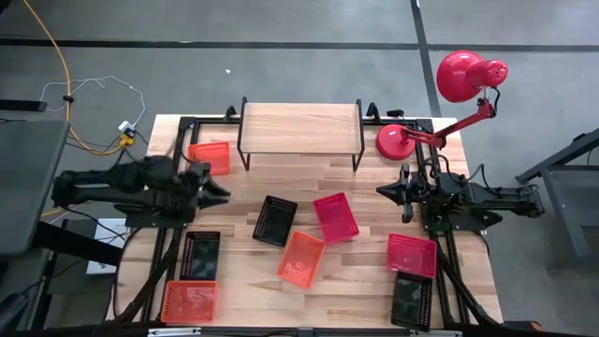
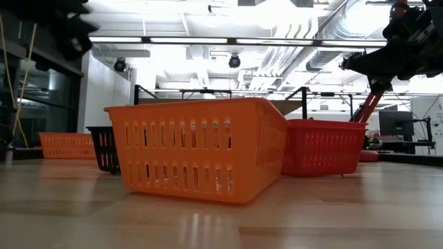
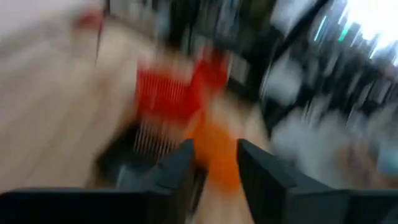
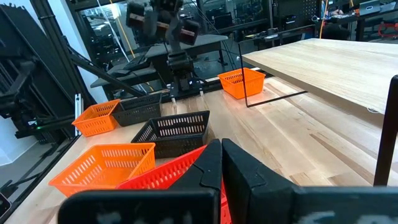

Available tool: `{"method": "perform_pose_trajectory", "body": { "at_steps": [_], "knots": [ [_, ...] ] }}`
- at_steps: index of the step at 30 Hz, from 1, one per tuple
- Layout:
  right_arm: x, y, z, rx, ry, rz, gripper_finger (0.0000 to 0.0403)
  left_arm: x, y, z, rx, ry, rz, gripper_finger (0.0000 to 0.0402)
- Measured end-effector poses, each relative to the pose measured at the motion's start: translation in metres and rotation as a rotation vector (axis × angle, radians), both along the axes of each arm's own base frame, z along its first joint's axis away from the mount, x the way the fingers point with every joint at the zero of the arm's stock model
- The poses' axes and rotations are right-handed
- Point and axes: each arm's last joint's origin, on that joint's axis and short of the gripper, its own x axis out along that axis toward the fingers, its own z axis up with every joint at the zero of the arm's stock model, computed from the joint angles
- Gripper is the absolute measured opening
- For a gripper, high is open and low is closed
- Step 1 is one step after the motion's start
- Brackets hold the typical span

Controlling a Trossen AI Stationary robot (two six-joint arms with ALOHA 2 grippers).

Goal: Stack baskets on shelf by color
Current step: Put the left black basket on the shelf

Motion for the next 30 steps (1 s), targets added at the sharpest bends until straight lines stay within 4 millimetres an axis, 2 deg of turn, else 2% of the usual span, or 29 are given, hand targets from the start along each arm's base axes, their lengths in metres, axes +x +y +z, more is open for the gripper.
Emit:
{"method": "perform_pose_trajectory", "body": {
  "at_steps": [5,10,17,25,30],
  "knots": [
    [0.000,0.000,0.000,0.000,0.000,0.000,0.0000,-0.005,-0.004,0.011,-0.010,0.452,-0.111,0.0189],
    [0.000,0.000,0.000,0.000,0.000,0.000,0.0000,-0.005,-0.011,0.001,-0.007,0.702,-0.182,0.0217],
    [0.000,0.000,0.000,0.000,0.000,0.000,0.0000,0.009,-0.023,-0.023,0.076,0.852,-0.232,0.0221],
    [0.000,0.000,0.000,0.000,-0.001,0.000,0.0000,0.026,-0.040,-0.048,0.130,0.925,-0.270,0.0221],
    [0.000,0.000,0.000,0.000,0.000,0.000,0.0000,0.029,-0.052,-0.063,0.145,0.982,-0.319,0.0221]
  ]
}}
